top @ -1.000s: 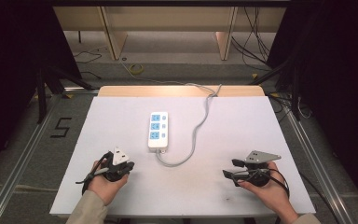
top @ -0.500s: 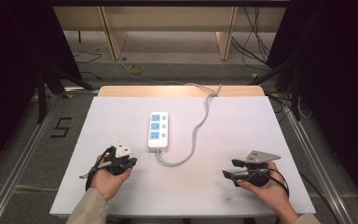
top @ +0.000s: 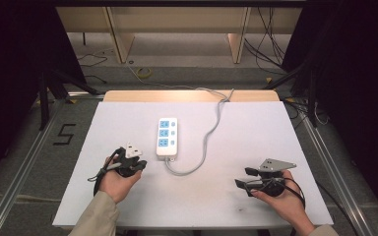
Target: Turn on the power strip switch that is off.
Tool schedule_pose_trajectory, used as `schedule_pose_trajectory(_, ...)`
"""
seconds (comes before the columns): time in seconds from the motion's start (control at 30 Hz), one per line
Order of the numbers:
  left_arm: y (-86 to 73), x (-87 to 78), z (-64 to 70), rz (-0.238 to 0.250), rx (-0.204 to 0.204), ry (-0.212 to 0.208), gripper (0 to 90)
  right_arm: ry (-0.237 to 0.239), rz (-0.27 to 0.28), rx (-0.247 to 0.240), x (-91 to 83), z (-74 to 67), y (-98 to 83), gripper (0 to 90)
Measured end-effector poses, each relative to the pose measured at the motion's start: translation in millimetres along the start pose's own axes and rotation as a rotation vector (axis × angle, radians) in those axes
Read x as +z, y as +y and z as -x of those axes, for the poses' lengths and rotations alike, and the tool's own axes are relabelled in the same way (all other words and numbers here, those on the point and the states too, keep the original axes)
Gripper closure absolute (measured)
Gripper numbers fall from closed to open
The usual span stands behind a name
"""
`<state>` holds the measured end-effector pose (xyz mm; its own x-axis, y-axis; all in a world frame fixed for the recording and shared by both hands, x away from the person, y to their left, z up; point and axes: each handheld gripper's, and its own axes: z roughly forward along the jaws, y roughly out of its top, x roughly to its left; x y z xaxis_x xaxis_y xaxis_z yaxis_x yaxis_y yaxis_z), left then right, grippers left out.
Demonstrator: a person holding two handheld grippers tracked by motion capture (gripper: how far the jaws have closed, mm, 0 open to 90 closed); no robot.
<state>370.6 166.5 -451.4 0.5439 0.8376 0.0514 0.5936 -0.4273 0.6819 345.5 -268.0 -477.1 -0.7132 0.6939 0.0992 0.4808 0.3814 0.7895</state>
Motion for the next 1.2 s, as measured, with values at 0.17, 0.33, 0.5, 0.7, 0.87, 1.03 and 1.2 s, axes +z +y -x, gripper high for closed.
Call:
schedule_pose_trajectory(0.17, 4.5, 3.1, 0.7, 0.001, -0.006, -0.002, 89.5, 0.002, 0.003, 0.003, 0.3, -0.1, -0.1, 37.1)
schedule_pose_trajectory(0.33, 9.1, 4.7, 0.1, 0.001, -0.004, -0.002, 89.5, 0.003, 0.002, 0.002, 0.3, 0.2, -0.1, 37.0)
schedule_pose_trajectory(0.5, 13.1, 8.2, 0.8, -0.002, -0.002, -0.007, 89.5, 0.002, 0.001, 0.003, 0.5, 0.1, -0.1, 37.0)
schedule_pose_trajectory(0.7, 18.0, 11.3, 0.7, -0.004, 0.003, -0.001, 89.5, 0.001, 0.001, -0.001, 0.0, 0.5, -0.2, 36.9)
schedule_pose_trajectory(0.87, 22.9, 14.0, 0.6, -0.010, 0.017, 0.004, 89.6, 0.001, 0.002, -0.002, 0.1, 0.4, -0.3, 36.9)
schedule_pose_trajectory(1.03, 30.6, 21.3, 3.3, -0.019, 0.031, 0.006, 89.6, 0.003, 0.000, -0.002, 0.4, 0.3, -0.7, 36.9)
schedule_pose_trajectory(1.2, 35.4, 26.8, 5.1, -0.026, 0.041, 0.008, 89.6, 0.002, 0.003, 0.003, 0.1, 0.2, -0.7, 36.9)
